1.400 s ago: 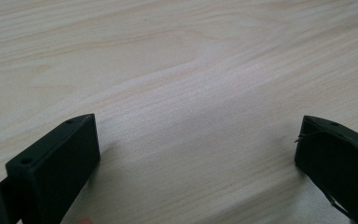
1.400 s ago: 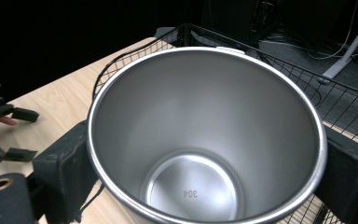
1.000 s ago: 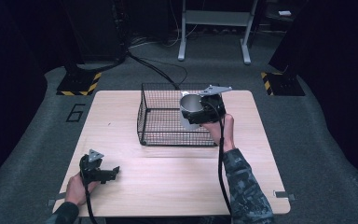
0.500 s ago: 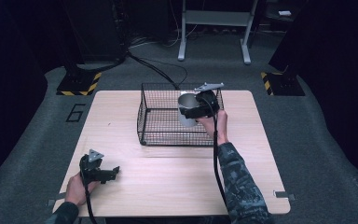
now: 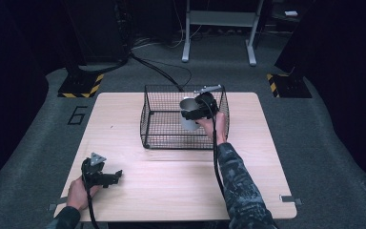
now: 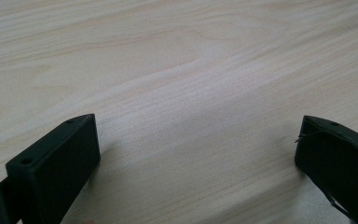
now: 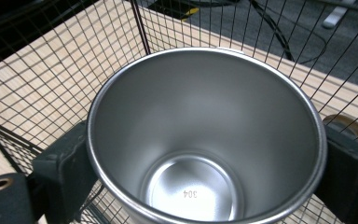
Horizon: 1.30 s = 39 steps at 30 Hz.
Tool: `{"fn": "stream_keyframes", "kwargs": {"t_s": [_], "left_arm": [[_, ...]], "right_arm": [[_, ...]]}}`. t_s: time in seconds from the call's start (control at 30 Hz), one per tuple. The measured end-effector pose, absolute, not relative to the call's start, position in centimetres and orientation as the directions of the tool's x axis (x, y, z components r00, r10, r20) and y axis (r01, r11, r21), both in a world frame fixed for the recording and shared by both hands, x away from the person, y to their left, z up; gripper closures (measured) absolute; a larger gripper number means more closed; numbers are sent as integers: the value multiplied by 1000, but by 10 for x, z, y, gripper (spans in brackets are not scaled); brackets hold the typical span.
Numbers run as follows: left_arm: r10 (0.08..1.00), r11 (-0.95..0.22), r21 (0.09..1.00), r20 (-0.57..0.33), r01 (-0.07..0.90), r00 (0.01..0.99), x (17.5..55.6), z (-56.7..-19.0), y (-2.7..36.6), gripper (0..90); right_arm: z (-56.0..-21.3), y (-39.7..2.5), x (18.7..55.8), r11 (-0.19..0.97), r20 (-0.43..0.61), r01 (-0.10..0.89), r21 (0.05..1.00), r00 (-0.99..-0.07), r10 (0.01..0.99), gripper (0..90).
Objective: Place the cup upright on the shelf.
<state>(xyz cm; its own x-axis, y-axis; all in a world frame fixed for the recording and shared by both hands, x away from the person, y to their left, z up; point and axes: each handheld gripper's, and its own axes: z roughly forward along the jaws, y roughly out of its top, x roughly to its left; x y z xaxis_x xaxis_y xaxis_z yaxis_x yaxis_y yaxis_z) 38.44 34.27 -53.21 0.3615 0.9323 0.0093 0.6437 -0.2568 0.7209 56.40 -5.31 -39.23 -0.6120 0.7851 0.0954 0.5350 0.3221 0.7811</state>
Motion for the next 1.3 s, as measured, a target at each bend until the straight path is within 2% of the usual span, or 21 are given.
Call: {"fn": "stream_keyframes", "kwargs": {"t_s": [0.83,1.3], "left_arm": [[934,-249,722,2,646,357,384,-532,342,0],[932,-257,720,9,644,361,384,-532,343,0]], "right_arm": [[-419,-44,587,358,112,628,691,-583,805,67],[-425,-41,591,390,93,646,657,-582,808,65]]}}
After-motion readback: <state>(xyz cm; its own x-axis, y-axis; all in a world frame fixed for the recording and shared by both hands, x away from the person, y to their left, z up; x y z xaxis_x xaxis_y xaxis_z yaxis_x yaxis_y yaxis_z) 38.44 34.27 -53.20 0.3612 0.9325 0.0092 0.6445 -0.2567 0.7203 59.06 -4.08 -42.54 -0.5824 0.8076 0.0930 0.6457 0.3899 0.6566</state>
